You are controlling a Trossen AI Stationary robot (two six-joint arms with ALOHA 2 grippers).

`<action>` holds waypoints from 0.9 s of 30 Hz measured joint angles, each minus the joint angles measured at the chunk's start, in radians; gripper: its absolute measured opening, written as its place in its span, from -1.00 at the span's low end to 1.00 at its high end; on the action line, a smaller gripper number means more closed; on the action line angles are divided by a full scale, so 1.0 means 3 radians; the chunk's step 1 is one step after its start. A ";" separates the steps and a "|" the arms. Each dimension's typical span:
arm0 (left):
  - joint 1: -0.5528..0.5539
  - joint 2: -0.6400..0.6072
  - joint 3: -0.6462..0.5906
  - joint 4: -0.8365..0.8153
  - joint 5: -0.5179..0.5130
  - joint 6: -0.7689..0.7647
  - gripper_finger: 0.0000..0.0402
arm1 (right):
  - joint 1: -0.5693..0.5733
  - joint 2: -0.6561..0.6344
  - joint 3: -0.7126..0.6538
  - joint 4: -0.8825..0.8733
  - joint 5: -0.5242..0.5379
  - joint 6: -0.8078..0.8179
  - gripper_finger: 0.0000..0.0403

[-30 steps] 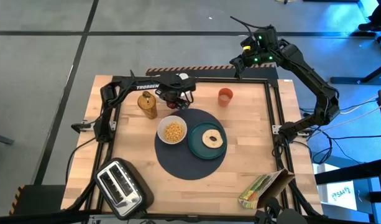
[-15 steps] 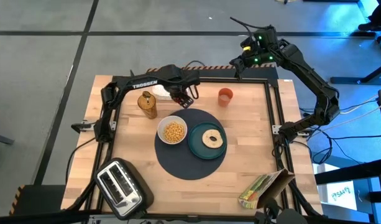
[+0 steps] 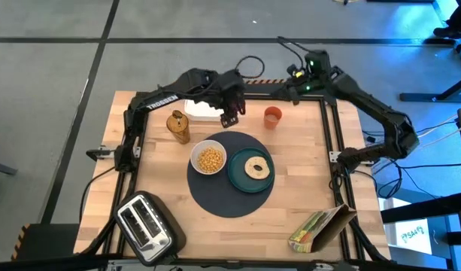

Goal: Arrange a breakfast setting
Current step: Put the red apple on the green plate

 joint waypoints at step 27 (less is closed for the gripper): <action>-0.0613 -0.0056 0.0023 0.0746 -0.0454 0.2690 0.44 | 0.1050 -0.0216 -0.0969 0.2358 0.0592 0.1517 0.73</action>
